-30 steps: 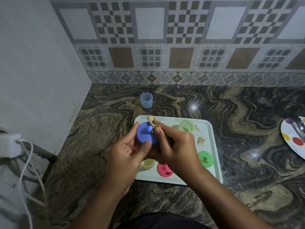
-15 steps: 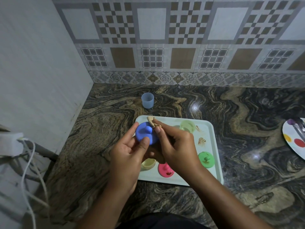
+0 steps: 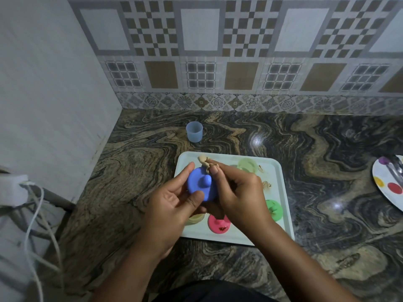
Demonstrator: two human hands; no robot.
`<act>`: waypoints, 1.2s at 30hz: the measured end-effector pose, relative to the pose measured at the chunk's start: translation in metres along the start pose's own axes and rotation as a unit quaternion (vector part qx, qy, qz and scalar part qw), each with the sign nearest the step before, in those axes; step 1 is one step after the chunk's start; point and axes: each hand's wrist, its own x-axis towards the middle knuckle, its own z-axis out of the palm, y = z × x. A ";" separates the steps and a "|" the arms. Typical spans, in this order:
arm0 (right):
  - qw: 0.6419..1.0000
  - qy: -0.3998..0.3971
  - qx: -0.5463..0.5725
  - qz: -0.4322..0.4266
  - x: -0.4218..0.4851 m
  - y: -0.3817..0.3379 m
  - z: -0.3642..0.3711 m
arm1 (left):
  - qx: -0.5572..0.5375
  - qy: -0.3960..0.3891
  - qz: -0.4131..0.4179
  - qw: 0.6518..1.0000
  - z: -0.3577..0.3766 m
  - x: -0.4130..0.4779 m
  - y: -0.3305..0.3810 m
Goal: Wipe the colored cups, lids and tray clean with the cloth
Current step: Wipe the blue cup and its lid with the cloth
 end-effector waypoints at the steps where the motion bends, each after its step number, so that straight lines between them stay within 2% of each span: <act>1: 1.000 -0.002 0.026 0.011 0.000 0.000 0.000 | -0.011 0.028 -0.003 1.000 0.003 0.001 0.001; 3: 0.999 -0.007 0.053 0.002 -0.002 0.001 -0.002 | -0.036 0.083 -0.009 0.996 0.003 0.003 0.001; 5: 0.998 -0.018 0.015 -0.054 -0.006 -0.002 -0.002 | -0.055 0.114 -0.009 0.992 0.001 0.004 0.000; 9: 0.987 0.002 -0.058 -0.153 -0.010 -0.003 0.003 | -0.037 0.096 0.002 0.995 0.001 0.000 -0.001; 14: 0.995 -0.004 -0.048 -0.089 -0.008 -0.002 0.001 | -0.014 0.066 0.007 0.998 -0.006 0.000 0.004; 18: 1.000 0.016 -0.011 -0.003 -0.003 -0.002 0.003 | -0.011 0.008 -0.010 1.000 -0.011 0.001 0.008; 23: 0.998 -0.013 0.008 0.054 0.003 0.003 0.005 | -0.039 0.105 -0.007 0.994 0.003 -0.001 0.002; 28: 0.996 -0.021 0.051 0.074 0.004 0.003 0.005 | -0.009 0.052 0.007 0.999 0.012 -0.004 -0.001; 31: 0.997 -0.027 0.071 0.031 -0.002 0.001 0.001 | -0.048 0.096 0.000 0.994 0.010 0.000 0.002; 34: 0.994 -0.027 -0.007 -0.106 -0.009 -0.001 -0.003 | -0.067 0.126 -0.010 0.990 0.006 0.002 0.006; 36: 0.986 -0.009 -0.043 -0.162 -0.010 0.000 -0.002 | -0.063 0.118 -0.010 0.991 0.003 0.001 0.007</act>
